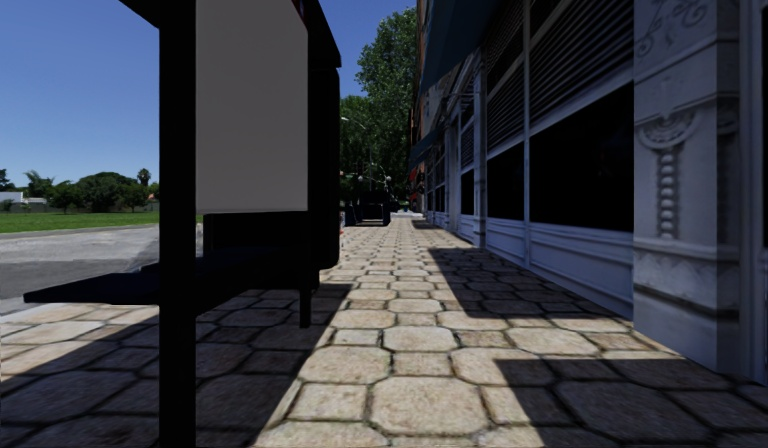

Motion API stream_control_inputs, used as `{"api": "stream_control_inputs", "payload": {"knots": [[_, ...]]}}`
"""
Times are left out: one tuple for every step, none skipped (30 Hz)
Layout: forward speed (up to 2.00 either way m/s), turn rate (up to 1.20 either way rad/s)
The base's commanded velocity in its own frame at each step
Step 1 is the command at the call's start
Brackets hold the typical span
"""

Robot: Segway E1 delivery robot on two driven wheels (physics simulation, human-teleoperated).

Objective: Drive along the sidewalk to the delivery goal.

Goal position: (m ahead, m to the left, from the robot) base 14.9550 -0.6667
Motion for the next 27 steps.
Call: {"api": "stream_control_inputs", "payload": {"knots": [[2.0, -0.21], [2.0, -0.23], [2.0, -0.23], [2.0, -0.23], [2.0, -0.24], [2.0, -0.24], [2.0, -0.24], [2.0, -0.24], [2.0, -0.24], [2.0, -0.24], [2.0, -0.24], [2.0, -0.15], [2.0, -0.15], [2.0, 0.0], [2.0, 0.0], [2.0, 0.0], [2.0, 0.0], [2.0, 0.0], [2.0, 0.0], [2.0, 0.0], [2.0, 0.0], [2.0, 0.0], [2.0, 0.0], [2.0, 0.0], [2.0, 0.0], [2.0, 0.0], [2.0, 0.0]]}}
